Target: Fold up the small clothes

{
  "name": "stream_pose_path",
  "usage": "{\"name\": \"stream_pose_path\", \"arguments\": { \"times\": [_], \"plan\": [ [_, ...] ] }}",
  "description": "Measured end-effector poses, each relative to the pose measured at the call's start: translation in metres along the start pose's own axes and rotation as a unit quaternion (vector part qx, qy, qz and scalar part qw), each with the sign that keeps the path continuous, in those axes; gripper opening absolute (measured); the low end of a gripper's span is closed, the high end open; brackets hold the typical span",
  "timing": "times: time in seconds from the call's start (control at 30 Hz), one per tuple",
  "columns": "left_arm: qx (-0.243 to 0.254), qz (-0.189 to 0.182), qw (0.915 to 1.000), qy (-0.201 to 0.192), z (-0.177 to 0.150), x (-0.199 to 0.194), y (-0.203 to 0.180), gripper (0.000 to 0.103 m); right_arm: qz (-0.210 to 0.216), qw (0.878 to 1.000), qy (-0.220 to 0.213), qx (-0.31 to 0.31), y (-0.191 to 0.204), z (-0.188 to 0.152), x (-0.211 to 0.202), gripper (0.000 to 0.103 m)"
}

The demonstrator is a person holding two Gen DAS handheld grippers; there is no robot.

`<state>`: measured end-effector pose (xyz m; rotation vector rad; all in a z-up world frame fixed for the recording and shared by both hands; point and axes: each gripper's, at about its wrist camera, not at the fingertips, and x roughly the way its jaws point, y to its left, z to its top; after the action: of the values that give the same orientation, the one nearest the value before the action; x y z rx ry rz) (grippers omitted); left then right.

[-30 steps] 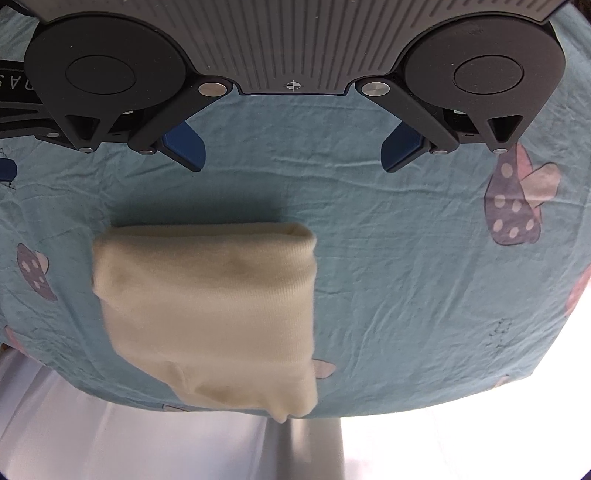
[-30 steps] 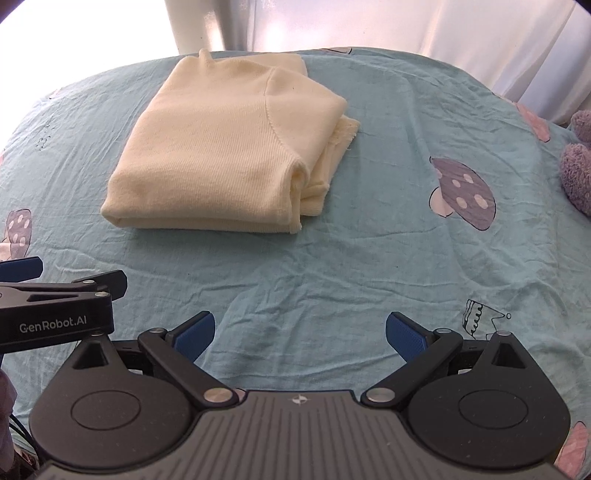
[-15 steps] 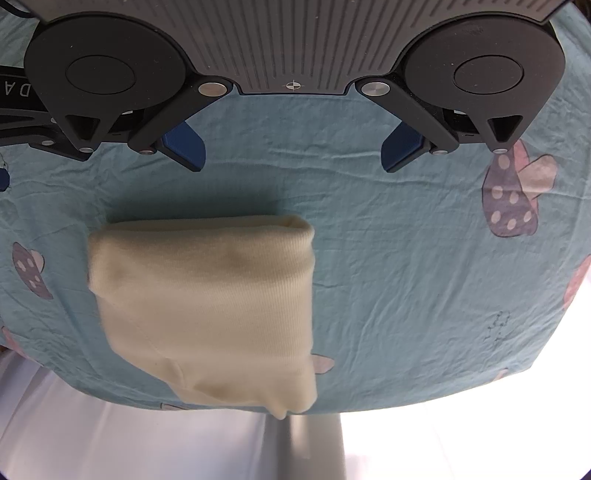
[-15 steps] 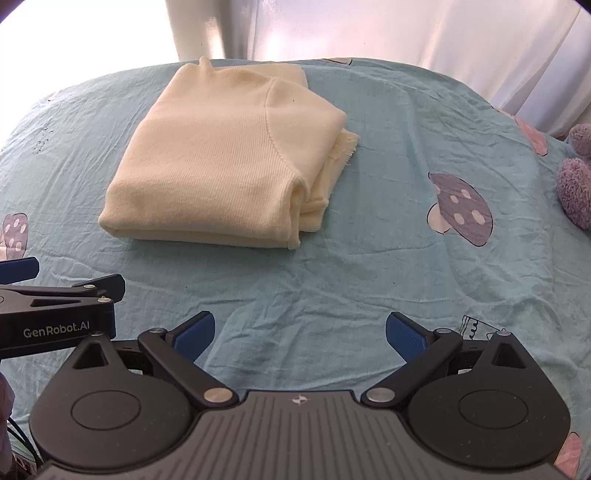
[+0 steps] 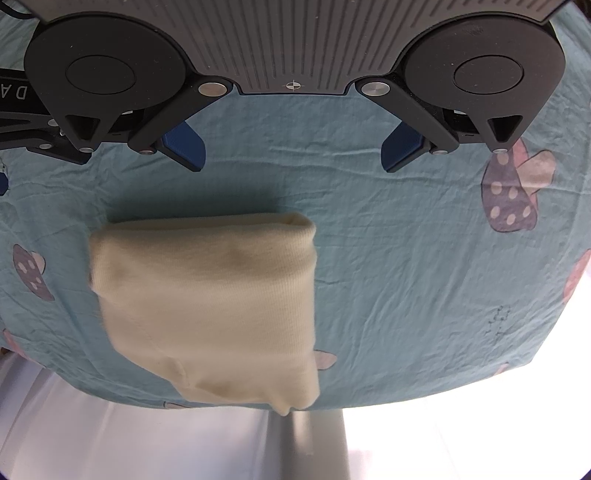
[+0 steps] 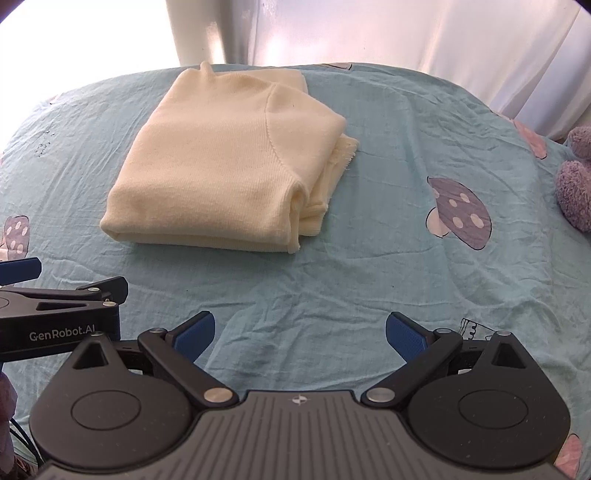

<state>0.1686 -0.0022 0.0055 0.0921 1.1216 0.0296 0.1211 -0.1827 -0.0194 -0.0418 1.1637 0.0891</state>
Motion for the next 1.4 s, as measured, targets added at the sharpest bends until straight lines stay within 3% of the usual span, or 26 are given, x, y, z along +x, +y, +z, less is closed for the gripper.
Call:
{"name": "stream_pose_path", "arguments": {
  "times": [1.4],
  "plan": [
    [0.002,0.002,1.0000,-0.001,0.0005,0.0015,0.0012,0.103,-0.012,1.000,-0.014,0.003,0.0014,0.0025,-0.0047,0.099]
  ]
}}
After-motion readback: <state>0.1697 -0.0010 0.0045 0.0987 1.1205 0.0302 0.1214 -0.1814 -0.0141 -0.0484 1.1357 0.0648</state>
